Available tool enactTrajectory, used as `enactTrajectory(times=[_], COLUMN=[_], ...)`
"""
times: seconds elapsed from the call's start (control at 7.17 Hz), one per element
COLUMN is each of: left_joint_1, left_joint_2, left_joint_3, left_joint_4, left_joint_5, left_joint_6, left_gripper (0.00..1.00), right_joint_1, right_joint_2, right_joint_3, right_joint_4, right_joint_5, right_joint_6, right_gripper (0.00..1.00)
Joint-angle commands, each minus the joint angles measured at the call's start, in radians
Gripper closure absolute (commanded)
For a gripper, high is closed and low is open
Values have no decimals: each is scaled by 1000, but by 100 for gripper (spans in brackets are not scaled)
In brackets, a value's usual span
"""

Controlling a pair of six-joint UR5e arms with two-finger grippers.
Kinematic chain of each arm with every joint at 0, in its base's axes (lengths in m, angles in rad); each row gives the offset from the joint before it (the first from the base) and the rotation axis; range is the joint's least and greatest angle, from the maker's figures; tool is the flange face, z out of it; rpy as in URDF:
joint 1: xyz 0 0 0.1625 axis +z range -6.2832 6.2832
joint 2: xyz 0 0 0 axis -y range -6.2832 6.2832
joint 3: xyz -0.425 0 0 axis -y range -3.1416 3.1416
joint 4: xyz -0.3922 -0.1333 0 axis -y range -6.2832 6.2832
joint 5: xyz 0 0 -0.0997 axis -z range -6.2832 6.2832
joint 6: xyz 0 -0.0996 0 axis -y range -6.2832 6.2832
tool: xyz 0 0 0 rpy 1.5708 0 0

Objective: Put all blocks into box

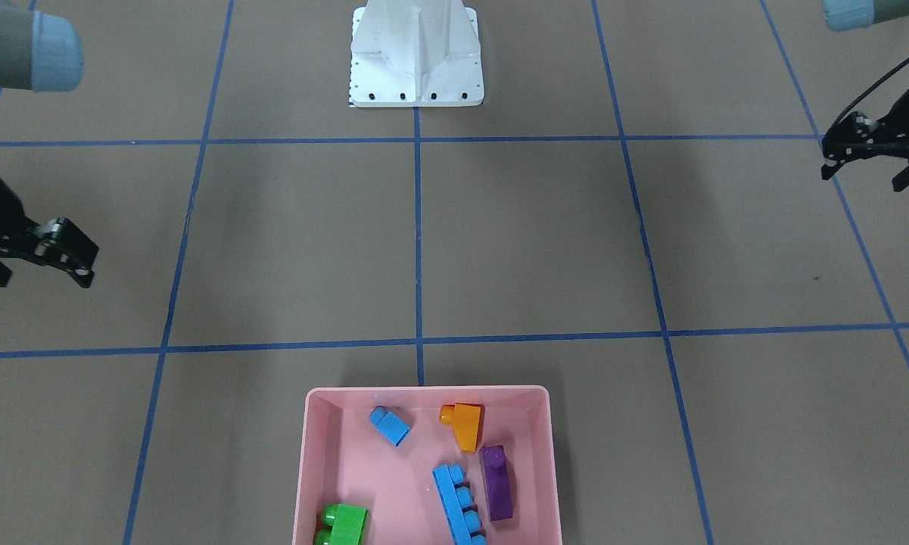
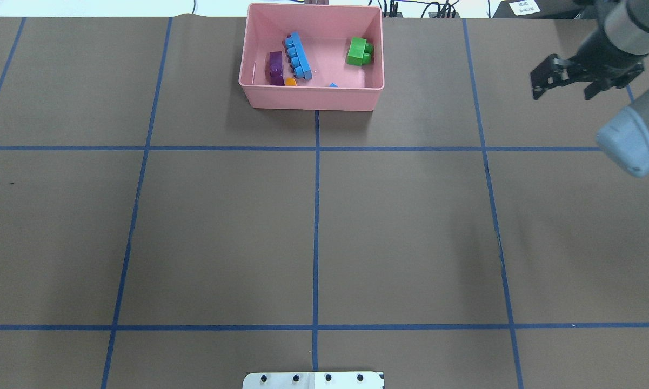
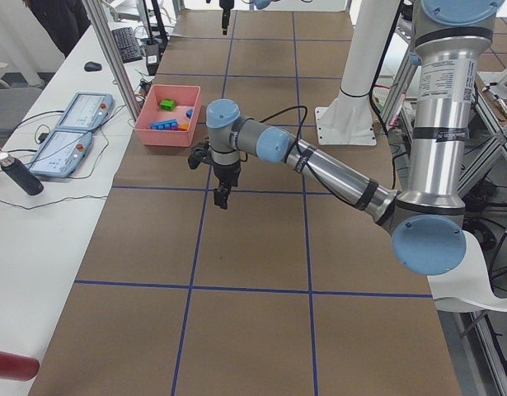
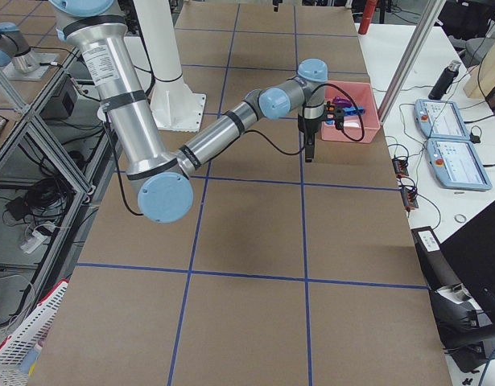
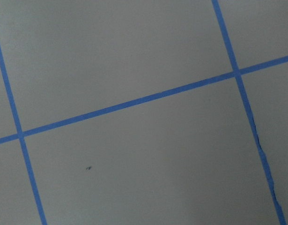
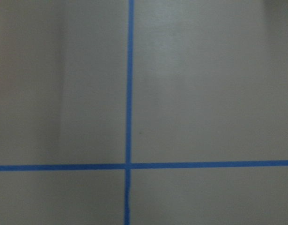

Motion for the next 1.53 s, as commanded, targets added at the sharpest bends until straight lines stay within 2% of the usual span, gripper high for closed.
enactTrajectory(times=[0.0,0.14,0.28,0.42,0.84,1.4], left_joint_1=[-107,-113,-114,-112,-109,-110], left_joint_2=[95,107,112,117,109,94], left_joint_3=[5,18,38,43,40,49], left_joint_4=[8,9,6,5,-15,-12], left_joint_5=[-57,-57,-55,-57,-58,-55], left_joint_6=[42,42,42,38,32,30], left_gripper=[0,0,0,0,0,0], right_joint_1=[197,263,305,352,368,366], right_joint_2=[-200,-284,-364,-397,-410,-403], right_joint_3=[33,29,35,48,-5,-5], right_joint_4=[-18,-20,-17,-24,-32,-32], right_joint_5=[88,88,97,141,157,154], right_joint_6=[-325,-460,-517,-518,-518,-510], right_gripper=[0,0,0,0,0,0])
